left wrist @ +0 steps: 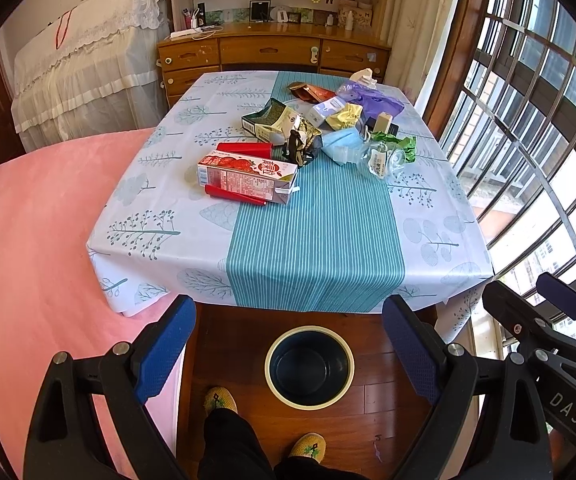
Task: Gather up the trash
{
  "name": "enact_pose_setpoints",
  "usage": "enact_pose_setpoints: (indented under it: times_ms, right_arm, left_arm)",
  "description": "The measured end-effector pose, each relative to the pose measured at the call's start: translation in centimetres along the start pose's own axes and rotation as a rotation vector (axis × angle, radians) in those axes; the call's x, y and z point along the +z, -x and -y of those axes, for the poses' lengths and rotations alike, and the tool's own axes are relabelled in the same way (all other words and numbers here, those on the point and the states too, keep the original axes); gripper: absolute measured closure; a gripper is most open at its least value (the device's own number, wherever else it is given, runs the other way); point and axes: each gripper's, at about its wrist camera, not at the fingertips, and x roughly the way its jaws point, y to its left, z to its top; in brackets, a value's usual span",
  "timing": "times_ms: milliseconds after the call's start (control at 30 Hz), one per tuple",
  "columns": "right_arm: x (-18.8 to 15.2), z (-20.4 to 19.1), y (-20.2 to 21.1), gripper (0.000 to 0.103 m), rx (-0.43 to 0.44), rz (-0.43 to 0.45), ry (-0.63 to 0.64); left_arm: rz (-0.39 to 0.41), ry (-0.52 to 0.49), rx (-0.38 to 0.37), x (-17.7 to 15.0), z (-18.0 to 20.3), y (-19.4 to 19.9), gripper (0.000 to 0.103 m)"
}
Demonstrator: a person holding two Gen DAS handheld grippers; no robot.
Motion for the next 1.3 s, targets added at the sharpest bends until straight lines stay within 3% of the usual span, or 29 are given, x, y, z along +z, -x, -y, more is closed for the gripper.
enact_pose_setpoints:
  times_ms: [733, 1067, 1300]
  right_arm:
    - [1.6, -1.3, -0.9, 0.024, 0.007, -0.003, 0.026]
    - [3.2, -4.0, -3.8, 0.031, 0.038, -0.063, 0.072]
    - [5.4, -6.6, -6.0, 0.031, 0.102, -0.08, 0.132]
  left_arm:
    - [0.031, -0.007, 0.052, 1.6, -1.3, -0.2, 0.01]
    - [-0.03, 0.037, 0.056, 3.2, -3.5, -2.4, 0.016]
    - [-0.068, 0.075, 0.01, 4.9, -6.5, -4.2, 0.016]
